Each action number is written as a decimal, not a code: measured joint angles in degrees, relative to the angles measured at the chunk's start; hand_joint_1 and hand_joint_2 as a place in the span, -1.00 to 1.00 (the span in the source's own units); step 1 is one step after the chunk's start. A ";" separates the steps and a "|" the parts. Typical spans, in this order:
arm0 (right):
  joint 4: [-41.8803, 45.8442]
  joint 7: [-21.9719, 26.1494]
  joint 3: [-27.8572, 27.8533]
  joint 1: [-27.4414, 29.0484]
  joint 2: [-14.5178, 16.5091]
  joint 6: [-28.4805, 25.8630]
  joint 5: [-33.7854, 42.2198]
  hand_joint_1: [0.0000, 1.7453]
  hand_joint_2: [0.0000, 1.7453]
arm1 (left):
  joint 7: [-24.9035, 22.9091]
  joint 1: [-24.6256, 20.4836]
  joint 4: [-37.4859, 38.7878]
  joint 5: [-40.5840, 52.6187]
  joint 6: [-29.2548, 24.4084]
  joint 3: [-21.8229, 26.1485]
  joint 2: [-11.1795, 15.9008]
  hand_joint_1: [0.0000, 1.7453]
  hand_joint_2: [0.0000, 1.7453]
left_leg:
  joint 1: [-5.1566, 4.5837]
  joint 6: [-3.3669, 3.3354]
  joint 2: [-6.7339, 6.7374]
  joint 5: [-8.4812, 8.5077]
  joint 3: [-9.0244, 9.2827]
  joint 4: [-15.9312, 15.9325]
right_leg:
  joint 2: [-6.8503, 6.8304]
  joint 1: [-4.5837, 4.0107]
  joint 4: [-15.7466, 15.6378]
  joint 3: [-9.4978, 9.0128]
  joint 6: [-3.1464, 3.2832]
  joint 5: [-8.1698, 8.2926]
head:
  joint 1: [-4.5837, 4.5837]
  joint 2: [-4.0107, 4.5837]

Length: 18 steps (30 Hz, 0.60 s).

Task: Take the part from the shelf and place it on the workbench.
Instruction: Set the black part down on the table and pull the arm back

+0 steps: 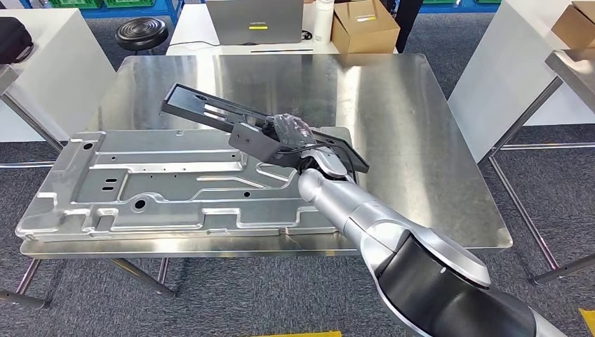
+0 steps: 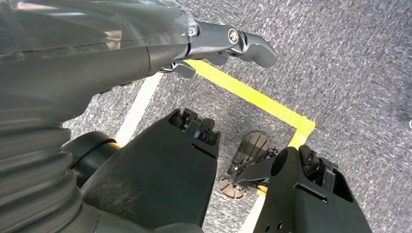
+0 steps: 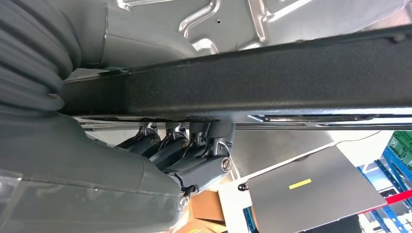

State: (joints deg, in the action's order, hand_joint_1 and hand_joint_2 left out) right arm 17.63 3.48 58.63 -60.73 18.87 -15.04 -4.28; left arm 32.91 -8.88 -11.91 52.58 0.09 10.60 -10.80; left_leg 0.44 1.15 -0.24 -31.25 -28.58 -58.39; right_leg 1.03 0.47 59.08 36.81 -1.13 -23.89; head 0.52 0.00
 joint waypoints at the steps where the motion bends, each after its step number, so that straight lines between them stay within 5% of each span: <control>1: -0.04 0.14 -0.09 0.03 -0.01 -0.05 -0.14 1.00 1.00 | 0.08 0.01 0.01 -0.02 -0.04 -0.01 0.00 -1.00 1.00 | 0.00 0.00 -0.01 0.00 0.01 0.00 | -0.01 0.00 -0.02 -0.03 0.00 0.00 | 0.00 0.00; 8: -0.09 0.76 -0.32 0.10 0.01 -0.07 -0.75 1.00 1.00 | 0.21 0.00 0.01 -0.13 -0.09 -0.03 -0.04 -1.00 1.00 | 0.01 -0.02 -0.03 0.01 0.04 0.00 | -0.03 0.00 -0.10 -0.14 0.00 0.00 | -0.05 0.00; 12: -0.13 0.76 -0.37 0.21 0.07 -0.01 -0.82 -1.00 -1.00 | 0.27 0.00 0.02 -0.14 -0.09 -0.05 -0.08 -1.00 1.00 | 0.01 -0.02 -0.03 0.01 0.04 0.00 | -0.03 0.01 -0.12 -0.15 0.00 0.00 | -0.08 0.00; 17: -0.54 0.62 -0.57 1.06 -0.01 0.10 -1.37 -1.00 -1.00 | 0.57 0.02 0.02 0.91 -0.22 -0.78 -0.07 -1.00 1.00 | 0.01 -0.03 0.03 0.00 0.01 -0.01 | -0.02 0.03 -0.12 -0.10 -0.01 0.00 | -0.11 0.00; 18: -0.58 0.57 -0.66 1.14 -0.01 0.13 -1.59 -1.00 -1.00 | 0.57 0.02 0.02 0.84 -0.19 -0.90 -0.07 -1.00 0.50 | 0.02 -0.03 0.02 0.00 -0.01 -0.01 | -0.02 0.02 -0.12 -0.09 -0.01 0.00 | -0.11 0.00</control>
State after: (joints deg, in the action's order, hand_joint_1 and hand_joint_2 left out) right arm 17.05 4.05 57.98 -59.58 18.86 -14.92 -5.87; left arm 33.48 -8.86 -11.89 53.42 -0.10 9.70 -10.86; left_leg 0.46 1.12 -0.22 -31.25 -28.58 -58.39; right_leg 1.01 0.49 58.96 36.73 -1.14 -23.88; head 0.41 0.00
